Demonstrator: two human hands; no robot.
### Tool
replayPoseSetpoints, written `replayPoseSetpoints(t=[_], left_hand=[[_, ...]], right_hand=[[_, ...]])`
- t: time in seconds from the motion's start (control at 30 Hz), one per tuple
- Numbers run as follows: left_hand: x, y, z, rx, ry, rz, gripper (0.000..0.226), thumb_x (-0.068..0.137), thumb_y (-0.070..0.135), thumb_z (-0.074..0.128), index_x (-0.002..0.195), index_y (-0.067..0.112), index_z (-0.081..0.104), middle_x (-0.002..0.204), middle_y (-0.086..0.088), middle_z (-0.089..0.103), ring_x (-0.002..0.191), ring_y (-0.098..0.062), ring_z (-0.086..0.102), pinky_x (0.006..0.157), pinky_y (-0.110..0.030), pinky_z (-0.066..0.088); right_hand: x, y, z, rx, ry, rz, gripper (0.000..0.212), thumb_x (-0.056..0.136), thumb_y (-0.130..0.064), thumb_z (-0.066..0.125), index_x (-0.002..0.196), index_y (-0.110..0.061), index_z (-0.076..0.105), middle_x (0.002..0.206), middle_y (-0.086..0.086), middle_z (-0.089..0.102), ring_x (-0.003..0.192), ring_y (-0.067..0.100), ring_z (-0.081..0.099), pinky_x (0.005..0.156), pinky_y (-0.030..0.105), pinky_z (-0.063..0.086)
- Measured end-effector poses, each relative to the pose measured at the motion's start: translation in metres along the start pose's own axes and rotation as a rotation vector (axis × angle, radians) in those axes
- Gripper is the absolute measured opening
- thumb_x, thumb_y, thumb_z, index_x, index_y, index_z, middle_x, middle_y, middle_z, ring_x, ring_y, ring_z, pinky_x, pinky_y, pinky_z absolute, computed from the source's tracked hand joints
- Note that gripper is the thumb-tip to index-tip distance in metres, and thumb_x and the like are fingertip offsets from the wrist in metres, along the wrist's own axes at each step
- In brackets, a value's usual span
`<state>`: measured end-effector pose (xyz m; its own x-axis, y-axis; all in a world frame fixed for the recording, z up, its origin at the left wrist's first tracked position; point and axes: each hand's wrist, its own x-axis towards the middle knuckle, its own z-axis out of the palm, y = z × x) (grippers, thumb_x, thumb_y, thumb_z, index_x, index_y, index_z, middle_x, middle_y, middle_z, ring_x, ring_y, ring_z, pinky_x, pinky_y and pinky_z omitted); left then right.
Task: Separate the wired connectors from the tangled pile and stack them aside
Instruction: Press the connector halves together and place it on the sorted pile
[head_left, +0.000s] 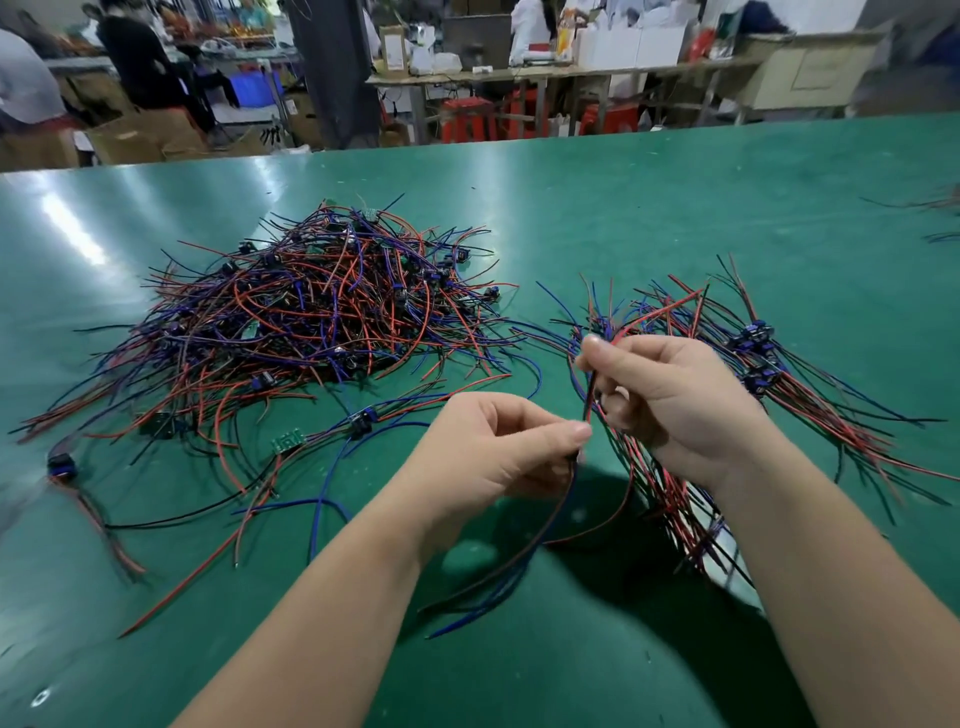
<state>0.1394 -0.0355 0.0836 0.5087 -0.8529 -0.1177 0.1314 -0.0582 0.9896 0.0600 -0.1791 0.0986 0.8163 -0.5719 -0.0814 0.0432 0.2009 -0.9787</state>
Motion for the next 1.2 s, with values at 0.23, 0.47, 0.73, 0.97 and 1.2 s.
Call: replayPoseSetpoints(t=[0.23, 0.47, 0.73, 0.97, 1.2], left_hand=[[-0.004, 0.000, -0.004, 0.205, -0.213, -0.147, 0.019, 0.080, 0.013, 0.074, 0.062, 0.018, 0.071, 0.063, -0.005, 0.070, 0.056, -0.013, 0.065, 0.055, -0.022, 0.054], [0.000, 0.007, -0.016, 0.096, 0.026, -0.122, 0.020, 0.082, 0.017, 0.072, 0.063, 0.015, 0.067, 0.062, -0.004, 0.068, 0.055, -0.013, 0.065, 0.053, -0.021, 0.053], [0.004, 0.008, -0.024, 0.113, 0.147, -0.009, 0.016, 0.081, 0.027, 0.068, 0.074, 0.013, 0.069, 0.062, 0.001, 0.069, 0.053, -0.009, 0.063, 0.056, -0.022, 0.055], [0.006, 0.004, -0.031, 0.210, 0.076, 0.071, 0.014, 0.088, 0.015, 0.062, 0.081, 0.020, 0.072, 0.075, 0.001, 0.074, 0.065, -0.006, 0.064, 0.063, -0.016, 0.049], [0.008, 0.003, -0.062, 1.012, 0.579, 0.090, 0.031, 0.087, 0.012, 0.056, 0.111, 0.029, 0.067, 0.108, -0.001, 0.062, 0.078, -0.014, 0.060, 0.070, -0.014, 0.046]], right_hand=[[0.009, -0.007, -0.023, 0.356, 0.252, 0.020, 0.024, 0.091, -0.028, 0.059, 0.079, -0.008, 0.066, 0.050, -0.007, 0.049, 0.037, 0.001, 0.040, 0.037, 0.011, 0.034], [0.008, -0.012, -0.020, 0.382, 0.365, -0.081, 0.013, 0.094, -0.004, 0.047, 0.096, -0.014, 0.056, 0.060, 0.002, 0.060, 0.047, 0.012, 0.055, 0.050, 0.020, 0.044], [-0.014, 0.011, 0.017, -0.584, -0.163, -0.398, 0.024, 0.074, -0.007, 0.079, 0.090, -0.022, 0.072, 0.078, -0.006, 0.068, 0.069, 0.009, 0.060, 0.070, 0.024, 0.051], [-0.012, 0.007, 0.012, -0.562, -0.117, -0.413, 0.021, 0.075, -0.008, 0.078, 0.086, -0.024, 0.071, 0.080, 0.001, 0.072, 0.071, 0.013, 0.067, 0.074, 0.027, 0.055], [-0.005, -0.022, -0.026, -0.393, 0.460, -0.503, 0.018, 0.076, -0.013, 0.062, 0.082, -0.026, 0.072, 0.074, 0.003, 0.073, 0.070, 0.021, 0.068, 0.071, 0.040, 0.056]])
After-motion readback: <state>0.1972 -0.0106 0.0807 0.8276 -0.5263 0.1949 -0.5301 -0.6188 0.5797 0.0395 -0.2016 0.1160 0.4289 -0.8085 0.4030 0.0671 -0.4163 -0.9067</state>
